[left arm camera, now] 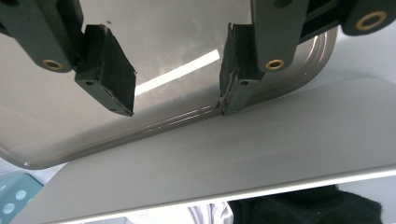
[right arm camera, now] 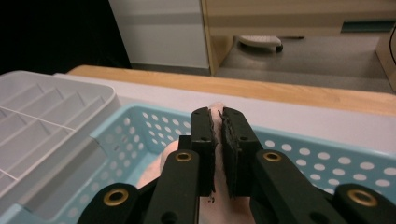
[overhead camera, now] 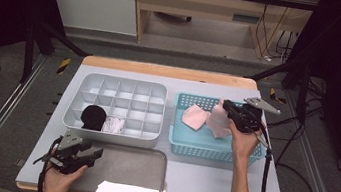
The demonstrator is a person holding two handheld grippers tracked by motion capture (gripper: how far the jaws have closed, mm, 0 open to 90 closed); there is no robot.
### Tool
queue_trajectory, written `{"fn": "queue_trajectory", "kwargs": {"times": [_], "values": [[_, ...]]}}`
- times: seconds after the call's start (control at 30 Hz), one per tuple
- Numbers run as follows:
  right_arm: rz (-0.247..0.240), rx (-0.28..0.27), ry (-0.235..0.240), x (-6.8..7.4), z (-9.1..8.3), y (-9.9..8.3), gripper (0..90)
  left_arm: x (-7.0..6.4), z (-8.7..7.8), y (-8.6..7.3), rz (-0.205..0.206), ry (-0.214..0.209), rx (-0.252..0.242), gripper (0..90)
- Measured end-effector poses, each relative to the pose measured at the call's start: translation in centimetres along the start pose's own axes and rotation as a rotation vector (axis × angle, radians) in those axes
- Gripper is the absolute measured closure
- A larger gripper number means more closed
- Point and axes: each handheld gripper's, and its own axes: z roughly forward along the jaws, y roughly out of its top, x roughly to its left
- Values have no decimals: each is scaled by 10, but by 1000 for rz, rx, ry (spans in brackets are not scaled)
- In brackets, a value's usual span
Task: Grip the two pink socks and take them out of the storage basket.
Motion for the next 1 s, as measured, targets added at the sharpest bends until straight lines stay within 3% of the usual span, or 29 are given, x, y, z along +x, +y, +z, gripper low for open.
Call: {"fn": "queue_trajectory", "kwargs": {"times": [0.33, 0.7, 1.0], "values": [[-62, -94, 58, 20, -41, 23, 838, -1, 0, 0, 0, -2, -2, 449], [-121, -149, 153, 53, -92, 39, 837, -1, 0, 0, 2, -2, 4, 452], [-151, -107, 233, 76, -116, 27, 835, -2, -1, 1, 1, -4, 1, 458]]}}
